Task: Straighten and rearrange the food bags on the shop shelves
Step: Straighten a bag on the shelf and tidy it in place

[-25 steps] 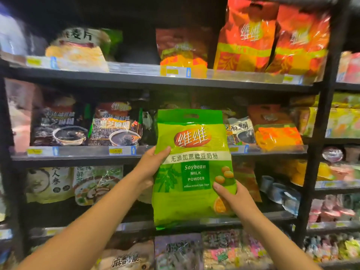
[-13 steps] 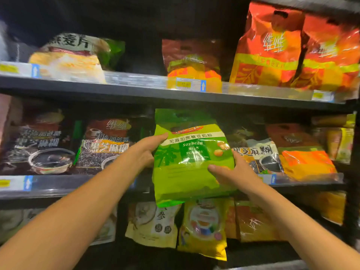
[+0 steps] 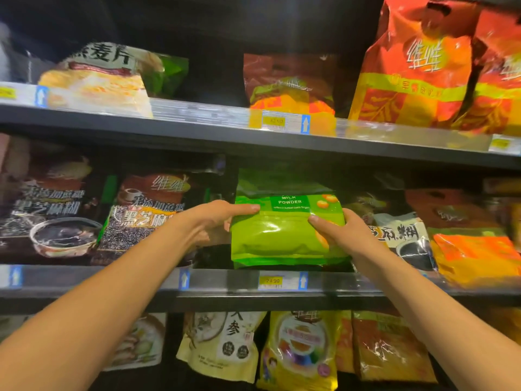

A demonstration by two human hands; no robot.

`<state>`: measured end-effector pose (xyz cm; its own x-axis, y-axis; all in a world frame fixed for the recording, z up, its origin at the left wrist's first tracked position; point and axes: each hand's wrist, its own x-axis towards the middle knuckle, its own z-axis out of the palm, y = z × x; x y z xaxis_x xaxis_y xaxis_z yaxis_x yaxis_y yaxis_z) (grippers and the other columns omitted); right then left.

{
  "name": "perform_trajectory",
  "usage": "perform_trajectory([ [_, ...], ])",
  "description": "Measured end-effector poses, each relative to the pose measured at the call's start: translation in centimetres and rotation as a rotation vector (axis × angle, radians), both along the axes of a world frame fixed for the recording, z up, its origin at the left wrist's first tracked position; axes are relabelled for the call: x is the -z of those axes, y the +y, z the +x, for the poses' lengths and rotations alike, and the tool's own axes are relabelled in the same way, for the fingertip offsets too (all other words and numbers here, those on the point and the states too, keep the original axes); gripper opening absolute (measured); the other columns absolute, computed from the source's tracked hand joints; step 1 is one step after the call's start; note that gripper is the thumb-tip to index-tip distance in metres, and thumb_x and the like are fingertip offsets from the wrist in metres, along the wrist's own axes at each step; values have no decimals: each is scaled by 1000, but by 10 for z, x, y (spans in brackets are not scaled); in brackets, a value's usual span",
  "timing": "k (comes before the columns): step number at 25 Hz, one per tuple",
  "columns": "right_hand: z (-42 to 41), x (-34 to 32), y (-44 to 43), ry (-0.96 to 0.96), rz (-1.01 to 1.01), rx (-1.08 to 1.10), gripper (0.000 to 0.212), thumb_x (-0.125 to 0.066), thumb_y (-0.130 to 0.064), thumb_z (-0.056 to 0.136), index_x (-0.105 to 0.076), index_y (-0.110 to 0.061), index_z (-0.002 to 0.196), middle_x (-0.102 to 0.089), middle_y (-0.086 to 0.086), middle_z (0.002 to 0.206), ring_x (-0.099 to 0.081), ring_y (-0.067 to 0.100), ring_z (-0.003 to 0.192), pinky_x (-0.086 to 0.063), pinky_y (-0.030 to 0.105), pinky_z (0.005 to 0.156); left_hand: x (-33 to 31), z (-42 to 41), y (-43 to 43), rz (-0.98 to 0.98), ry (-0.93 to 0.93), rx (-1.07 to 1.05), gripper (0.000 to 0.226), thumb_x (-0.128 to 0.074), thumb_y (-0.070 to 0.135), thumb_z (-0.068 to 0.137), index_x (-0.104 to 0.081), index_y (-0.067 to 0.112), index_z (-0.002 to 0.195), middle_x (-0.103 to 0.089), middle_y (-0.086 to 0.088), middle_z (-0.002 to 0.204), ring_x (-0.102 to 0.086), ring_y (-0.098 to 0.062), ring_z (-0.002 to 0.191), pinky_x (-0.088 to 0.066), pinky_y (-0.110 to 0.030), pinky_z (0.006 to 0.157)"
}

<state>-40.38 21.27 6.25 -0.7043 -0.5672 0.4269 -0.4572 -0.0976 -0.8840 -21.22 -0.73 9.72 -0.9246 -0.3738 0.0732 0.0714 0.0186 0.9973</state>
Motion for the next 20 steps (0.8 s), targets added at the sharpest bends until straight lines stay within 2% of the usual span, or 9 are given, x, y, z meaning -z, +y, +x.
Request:
perform_trajectory([
  [2, -15, -2, -11, -4, 57, -22, 60, -89, -44, 77, -62, -22, 126, -78, 1, 115, -77, 21, 100, -64, 44, 86, 4, -8, -6, -38, -3, -15, 51, -80, 13, 83, -64, -4, 129, -75, -20, 120, -75, -32, 110, -62, -47, 89],
  [3, -20, -3, -15, 7, 103, -52, 65, -92, -46, 74, -62, -24, 127, -77, 1, 118, -76, 20, 102, -62, 44, 88, 6, -12, -12, -59, -1, -37, 60, -83, 9, 80, -60, -7, 133, -75, -21, 121, -75, -33, 110, -63, -47, 88],
  [6, -35, 0, -23, 71, 243, -72, 87, -98, -45, 64, -50, -25, 133, -68, 1, 127, -69, 20, 114, -56, 47, 101, 14, -28, -28, -99, 26, -96, 114, -98, 4, 59, -33, -8, 152, -69, -25, 128, -75, -37, 106, -63, -49, 87],
  [7, -40, 2, -26, 120, 283, -62, 92, -98, -45, 59, -48, -25, 133, -66, 0, 127, -67, 20, 116, -54, 47, 102, 19, -34, -34, -130, 21, -120, 123, -101, 8, 53, -30, -7, 153, -67, -24, 131, -75, -36, 106, -62, -49, 90],
  [9, -46, 7, -32, 184, 384, 19, 100, -99, -54, 47, -50, -25, 129, -66, -1, 123, -66, 22, 115, -56, 47, 100, 31, -49, -48, -219, -12, -164, 130, -107, 26, 39, -40, -2, 148, -69, -18, 130, -74, -32, 109, -59, -49, 98],
  [11, -45, 13, -39, 253, 476, 81, 89, -99, -51, 53, -53, -19, 123, -68, 1, 118, -67, 22, 110, -58, 44, 95, 41, -57, -53, -333, -62, -202, 121, -106, 44, 31, -57, 5, 135, -74, -10, 122, -74, -27, 109, -57, -49, 102],
  [14, -36, 16, -45, 413, 621, 220, 73, -92, -45, 71, -51, -12, 122, -60, 0, 114, -59, 19, 104, -50, 33, 82, 37, -48, -36, -507, -185, -213, 81, -97, 37, 66, -60, 9, 132, -72, -6, 128, -69, -25, 114, -52, -47, 108],
  [17, -30, 14, -46, 533, 770, 261, 84, -86, -56, 76, -49, -7, 133, -59, 3, 115, -58, 22, 105, -45, 31, 77, 30, -40, -25, -633, -356, -225, 92, -87, 34, 82, -34, 5, 151, -49, -8, 144, -57, -25, 122, -57, -40, 94],
  [20, -29, 15, -47, 592, 832, 308, 91, -83, -64, 75, -48, -8, 137, -64, 9, 125, -62, 27, 113, -47, 33, 80, 28, -34, -13, -809, -487, -262, 100, -83, 42, 85, -23, 7, 157, -52, -13, 136, -57, -19, 92, -53, -27, 65],
])
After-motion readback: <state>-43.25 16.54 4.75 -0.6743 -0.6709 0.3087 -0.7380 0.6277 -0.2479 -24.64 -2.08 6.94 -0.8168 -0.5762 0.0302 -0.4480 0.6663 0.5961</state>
